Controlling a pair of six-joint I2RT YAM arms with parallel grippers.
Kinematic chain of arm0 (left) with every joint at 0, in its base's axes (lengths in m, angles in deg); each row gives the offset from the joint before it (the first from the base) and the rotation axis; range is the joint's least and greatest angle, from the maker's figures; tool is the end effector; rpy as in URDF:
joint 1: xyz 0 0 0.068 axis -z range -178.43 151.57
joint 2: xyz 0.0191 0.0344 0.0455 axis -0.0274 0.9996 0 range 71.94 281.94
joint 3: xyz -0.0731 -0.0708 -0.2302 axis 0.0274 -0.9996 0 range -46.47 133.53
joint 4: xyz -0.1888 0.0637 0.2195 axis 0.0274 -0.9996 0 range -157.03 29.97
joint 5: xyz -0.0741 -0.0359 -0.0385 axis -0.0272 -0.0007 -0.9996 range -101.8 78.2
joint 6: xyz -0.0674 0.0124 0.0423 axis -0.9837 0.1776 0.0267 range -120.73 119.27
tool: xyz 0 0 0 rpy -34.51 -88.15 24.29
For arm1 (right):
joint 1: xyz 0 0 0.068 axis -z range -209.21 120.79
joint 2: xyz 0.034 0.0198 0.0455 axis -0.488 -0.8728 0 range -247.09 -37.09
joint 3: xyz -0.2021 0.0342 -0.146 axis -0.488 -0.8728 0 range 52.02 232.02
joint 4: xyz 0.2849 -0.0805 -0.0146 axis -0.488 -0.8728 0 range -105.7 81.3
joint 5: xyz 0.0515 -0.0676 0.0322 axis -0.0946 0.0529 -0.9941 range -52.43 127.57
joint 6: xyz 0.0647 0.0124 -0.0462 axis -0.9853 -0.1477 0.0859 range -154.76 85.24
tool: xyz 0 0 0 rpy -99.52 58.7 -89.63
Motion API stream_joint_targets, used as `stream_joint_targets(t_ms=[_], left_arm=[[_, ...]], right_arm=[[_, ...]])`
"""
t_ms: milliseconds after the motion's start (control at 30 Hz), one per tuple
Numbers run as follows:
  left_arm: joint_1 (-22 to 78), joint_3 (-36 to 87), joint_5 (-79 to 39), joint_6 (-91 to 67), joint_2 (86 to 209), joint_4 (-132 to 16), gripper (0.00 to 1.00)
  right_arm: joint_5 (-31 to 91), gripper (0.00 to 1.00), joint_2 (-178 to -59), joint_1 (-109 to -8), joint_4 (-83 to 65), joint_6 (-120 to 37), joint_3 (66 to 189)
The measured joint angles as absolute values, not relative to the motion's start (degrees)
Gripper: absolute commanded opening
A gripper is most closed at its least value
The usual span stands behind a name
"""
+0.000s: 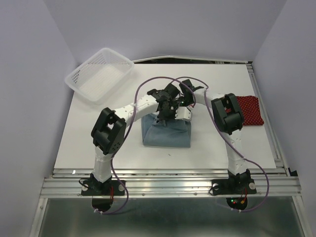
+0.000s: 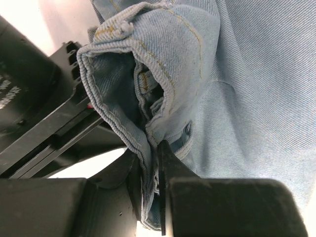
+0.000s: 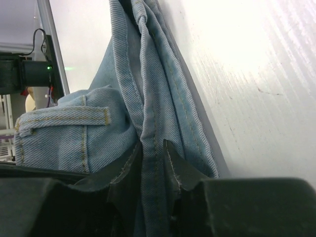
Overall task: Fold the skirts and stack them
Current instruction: Fold the skirt
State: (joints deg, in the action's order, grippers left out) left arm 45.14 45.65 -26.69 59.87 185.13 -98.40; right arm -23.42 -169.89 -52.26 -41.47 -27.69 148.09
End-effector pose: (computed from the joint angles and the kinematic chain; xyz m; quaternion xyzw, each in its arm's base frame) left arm 0.3297 -0.3382 0.1691 0.7756 0.5608 -0.0850 0.2770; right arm 0.4217 0.2455 0.0697 -0.3075 0.7953 0.5158 0.0824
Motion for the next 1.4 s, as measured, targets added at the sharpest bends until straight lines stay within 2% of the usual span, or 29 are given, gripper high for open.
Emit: stream_joint_targets(t_ms=[67, 133, 167, 200, 267, 400, 667, 733, 833, 900, 933, 1067, 1233, 1400], left_arm=[[45.1, 45.5, -26.8, 59.9, 185.1, -98.4, 0.10], [45.0, 45.4, -26.8, 59.9, 185.1, -98.4, 0.18], [45.0, 45.4, -26.8, 59.9, 185.1, -98.4, 0.23], [44.9, 45.4, -26.8, 59.9, 185.2, -98.5, 0.41], [44.7, 45.4, -26.8, 59.2, 185.5, -98.5, 0.69], [44.1, 46.7, -26.6, 58.6, 185.8, -100.7, 0.77], [40.9, 58.2, -26.7, 51.9, 184.1, -100.8, 0.82], [39.6, 58.7, -27.3, 47.8, 180.4, -99.7, 0.82], [37.6, 56.3, -28.5, 42.3, 174.0, -97.3, 0.73], [36.0, 50.8, -29.8, 37.3, 167.9, -93.4, 0.66], [35.5, 47.5, -30.6, 35.1, 165.2, -91.3, 0.58], [33.8, 33.4, -36.6, 21.5, 157.9, -83.0, 0.53], [32.1, 18.1, -45.3, 3.7, 159.1, -70.8, 0.57], [30.6, 15.6, -51.4, -8.0, 168.0, -62.0, 0.62]], right_arm=[[-23.0, 0.32, -169.9, -52.3, -41.5, -27.8, 148.7], [-22.4, 0.38, -170.0, -52.3, -41.5, -28.0, 149.4], [-22.1, 0.44, -170.0, -52.3, -41.6, -28.1, 149.8], [-21.8, 0.47, -170.1, -52.3, -41.6, -28.5, 150.0], [-20.7, 0.57, -170.3, -52.3, -41.7, -29.0, 151.0], [-17.6, 0.64, -171.0, -51.6, -42.7, -31.2, 154.8], [-12.5, 0.72, -169.9, -43.5, -41.9, -37.1, 165.1], [-11.6, 0.70, -167.9, -41.0, -42.0, -37.9, 165.0], [-10.4, 0.63, -162.1, -37.6, -41.5, -38.5, 162.0], [-10.7, 0.57, -155.9, -36.8, -41.1, -39.8, 157.0], [-12.3, 0.56, -152.2, -37.0, -39.7, -41.3, 153.4], [-18.1, 0.53, -140.3, -39.8, -33.4, -48.4, 139.5], [-24.8, 0.58, -135.5, -46.5, -24.8, -56.7, 123.9], [-26.3, 0.58, -139.1, -49.9, -25.2, -55.8, 113.4]])
